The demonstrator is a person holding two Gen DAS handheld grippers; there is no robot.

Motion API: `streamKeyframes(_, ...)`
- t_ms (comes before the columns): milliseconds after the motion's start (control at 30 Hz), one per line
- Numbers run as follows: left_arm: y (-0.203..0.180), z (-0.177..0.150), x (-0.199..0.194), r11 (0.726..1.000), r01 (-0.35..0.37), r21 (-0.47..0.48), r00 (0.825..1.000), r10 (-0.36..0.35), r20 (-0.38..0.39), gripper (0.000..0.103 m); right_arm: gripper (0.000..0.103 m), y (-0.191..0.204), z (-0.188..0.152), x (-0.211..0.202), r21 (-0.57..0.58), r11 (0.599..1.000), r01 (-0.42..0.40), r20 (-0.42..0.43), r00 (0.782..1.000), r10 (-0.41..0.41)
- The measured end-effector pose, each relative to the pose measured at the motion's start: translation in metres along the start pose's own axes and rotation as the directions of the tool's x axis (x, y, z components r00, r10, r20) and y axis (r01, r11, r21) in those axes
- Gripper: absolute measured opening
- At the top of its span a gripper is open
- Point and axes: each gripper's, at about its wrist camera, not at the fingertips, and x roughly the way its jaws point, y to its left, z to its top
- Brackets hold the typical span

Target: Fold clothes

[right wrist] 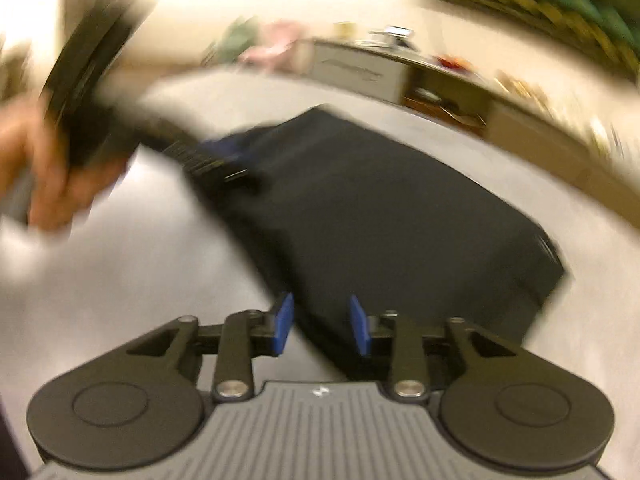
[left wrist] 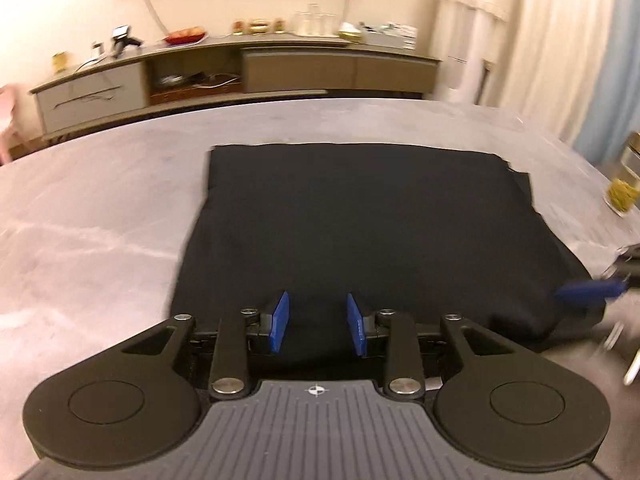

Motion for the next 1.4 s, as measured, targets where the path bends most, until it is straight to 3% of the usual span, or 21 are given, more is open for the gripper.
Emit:
streamKeyframes(67,0.002,-0.003,-0.004,1.0,0.011,-0.004,1.0,-0.011,0.005,0.036,0.031,-0.045,0.002,-0.01,0.214,0.977,-0.007,0.018,1.0,0.003)
streamKeyframes(133,0.004,-0.003,-0.005,1.0,0.018,0.0,1.0,-0.018,0.004,0.036,0.032,-0.084,0.005,-0.007,0.354,0.935,0.033,0.015,0.999,-0.041)
streamKeyframes(300,0.012,-0.003,0.0,1.0,0.031,-0.004,1.0,-0.031,0.003,0.036,0.032,-0.137,0.009,0.028,0.498,0.861,0.104,-0.044,0.995,-0.095)
streamKeyframes(400,0.014,-0.002,0.006,1.0,0.027,0.004,1.0,-0.027,0.006,0.036,0.023,-0.143,0.017,0.044,0.485,0.859,0.165,-0.075,0.986,-0.147)
streamKeyframes(433,0.014,-0.002,0.006,1.0,0.027,0.004,1.0,-0.027,0.006,0.036,0.009,-0.143,0.021,0.048,0.464,0.864,0.195,-0.096,0.981,-0.17)
streamKeyframes(467,0.014,-0.002,0.006,1.0,0.027,0.004,1.0,-0.027,0.006,0.036,0.002,-0.144,0.026,0.052,0.442,0.868,0.225,-0.117,0.974,-0.193)
streamKeyframes(500,0.014,-0.003,0.006,1.0,0.028,0.004,1.0,-0.028,0.006,0.036,0.002,-0.145,0.03,0.054,0.43,0.865,0.257,-0.135,0.966,-0.22)
streamKeyframes(533,0.013,-0.003,0.006,1.0,0.027,0.004,1.0,-0.027,0.005,0.036,0.01,-0.147,0.034,0.05,0.441,0.846,0.301,-0.145,0.954,-0.264)
streamKeyframes(567,0.013,-0.002,0.006,1.0,0.025,0.004,1.0,-0.025,0.005,0.035,0.012,-0.148,0.039,0.042,0.447,0.827,0.341,-0.135,0.94,-0.315)
streamKeyframes(633,0.011,-0.002,0.006,1.0,0.021,0.006,1.0,-0.021,0.003,0.035,0.012,-0.136,0.051,0.031,0.439,0.828,0.349,-0.067,0.932,-0.357)
streamKeyframes(733,0.013,-0.003,0.004,1.0,0.023,0.007,1.0,-0.023,0.006,0.035,0.012,-0.114,0.072,0.04,0.362,0.884,0.296,-0.007,0.949,-0.315)
streamKeyframes(833,0.017,-0.004,0.003,0.999,0.036,-0.01,0.999,-0.036,0.004,0.035,0.011,-0.116,0.074,0.08,0.295,0.897,0.33,-0.129,0.944,-0.305)
streamKeyframes(867,0.018,-0.004,0.003,0.999,0.038,-0.015,0.999,-0.038,0.002,0.035,0.011,-0.118,0.074,0.089,0.278,0.891,0.36,-0.161,0.932,-0.326)
streamKeyframes(933,0.017,-0.003,0.003,0.999,0.032,-0.014,0.999,-0.032,0.0,0.035,0.009,-0.136,0.064,0.079,0.302,0.806,0.509,-0.204,0.86,-0.467)
streamKeyframes(967,0.016,-0.003,0.003,1.0,0.028,-0.011,1.0,-0.028,0.0,0.035,0.009,-0.143,0.059,0.07,0.344,0.774,0.532,-0.206,0.847,-0.49)
streamKeyframes(1000,0.015,-0.002,0.004,1.0,0.023,-0.008,1.0,-0.023,-0.002,0.035,0.009,-0.146,0.054,0.061,0.379,0.76,0.528,-0.202,0.849,-0.489)
streamKeyframes(1067,0.012,-0.002,0.004,1.0,0.017,-0.006,1.0,-0.017,-0.004,0.035,0.009,-0.136,0.049,0.049,0.398,0.781,0.482,-0.161,0.875,-0.458)
streamKeyframes(1200,0.016,-0.003,0.002,0.999,0.024,-0.021,1.0,-0.024,-0.006,0.035,0.014,-0.095,0.047,0.043,0.352,0.851,0.39,-0.106,0.92,-0.378)
streamKeyframes(1233,0.019,-0.003,0.001,0.999,0.022,-0.03,1.0,-0.022,-0.01,0.035,0.02,-0.085,0.047,0.041,0.339,0.867,0.366,-0.093,0.93,-0.356)
streamKeyframes(1400,0.023,-0.003,-0.001,0.999,0.003,-0.049,1.0,-0.004,-0.022,0.035,0.026,-0.034,0.044,0.033,0.27,0.932,0.243,-0.033,0.969,-0.244)
